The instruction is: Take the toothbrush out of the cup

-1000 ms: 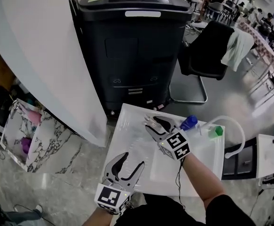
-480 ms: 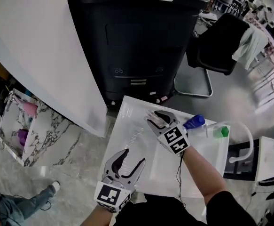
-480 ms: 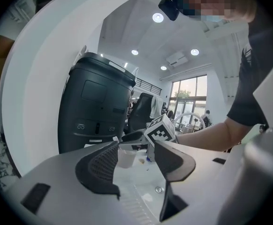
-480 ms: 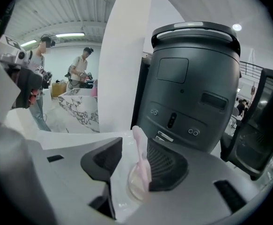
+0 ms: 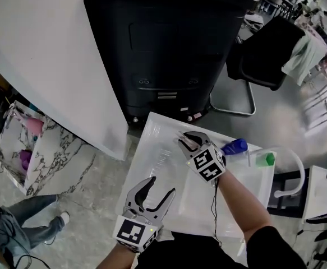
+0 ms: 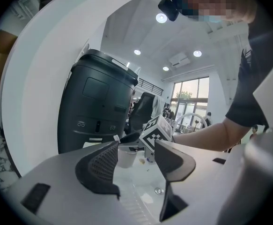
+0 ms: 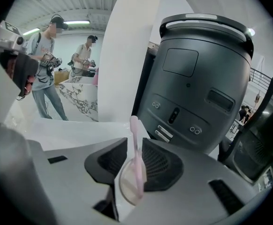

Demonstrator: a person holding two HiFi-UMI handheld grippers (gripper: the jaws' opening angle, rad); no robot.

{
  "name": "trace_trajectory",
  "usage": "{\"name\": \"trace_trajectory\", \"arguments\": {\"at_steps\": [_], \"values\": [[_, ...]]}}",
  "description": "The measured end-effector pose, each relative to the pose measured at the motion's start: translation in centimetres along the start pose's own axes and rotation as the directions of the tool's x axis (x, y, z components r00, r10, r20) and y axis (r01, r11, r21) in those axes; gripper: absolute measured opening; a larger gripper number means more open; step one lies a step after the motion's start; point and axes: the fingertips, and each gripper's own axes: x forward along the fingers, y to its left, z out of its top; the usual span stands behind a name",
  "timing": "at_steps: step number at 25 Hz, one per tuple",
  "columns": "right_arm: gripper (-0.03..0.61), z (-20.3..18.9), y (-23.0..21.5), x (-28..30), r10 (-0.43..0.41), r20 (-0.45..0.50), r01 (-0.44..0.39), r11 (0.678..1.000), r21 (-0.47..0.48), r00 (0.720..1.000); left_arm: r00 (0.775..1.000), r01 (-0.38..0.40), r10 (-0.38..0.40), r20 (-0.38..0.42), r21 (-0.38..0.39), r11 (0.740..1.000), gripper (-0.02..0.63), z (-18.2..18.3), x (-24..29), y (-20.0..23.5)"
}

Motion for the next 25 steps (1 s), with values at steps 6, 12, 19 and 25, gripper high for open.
{"name": "trace_trajectory", "arguments": {"at_steps": [6, 12, 19, 25], "values": [[0.073, -0.3, -0.2, 0.4, -0.001, -0.028, 0.000, 1.000, -0.012, 1.000, 1.000, 0.000, 0.000, -0.001, -0.004, 1.000, 0.247, -0.2, 0.1, 0.0], [0.034, -0.2, -0.3, 0.1, -0.019, -0.023, 0.019, 1.000, -0.009, 1.000, 1.000, 0.001, -0.001, 0.000, -0.004, 1.000, 0.247, -0.1, 0.0, -0.1], [0.032, 0.3, -0.6, -0.5, -0.030, 0.002, 0.030, 1.000, 0.005, 1.000, 1.000, 0.003, -0.003, 0.009, 0.006, 1.000, 0.247, 0.4, -0.5, -0.2], [0.031, 2.0, -1.0, -2.0, -0.068, 0.042, 0.068, 0.998, 0.004, 0.997, 1.000, 0.002, -0.003, 0.017, 0.021, 1.000, 0.247, 1.0, -1.5, -0.7]]}}
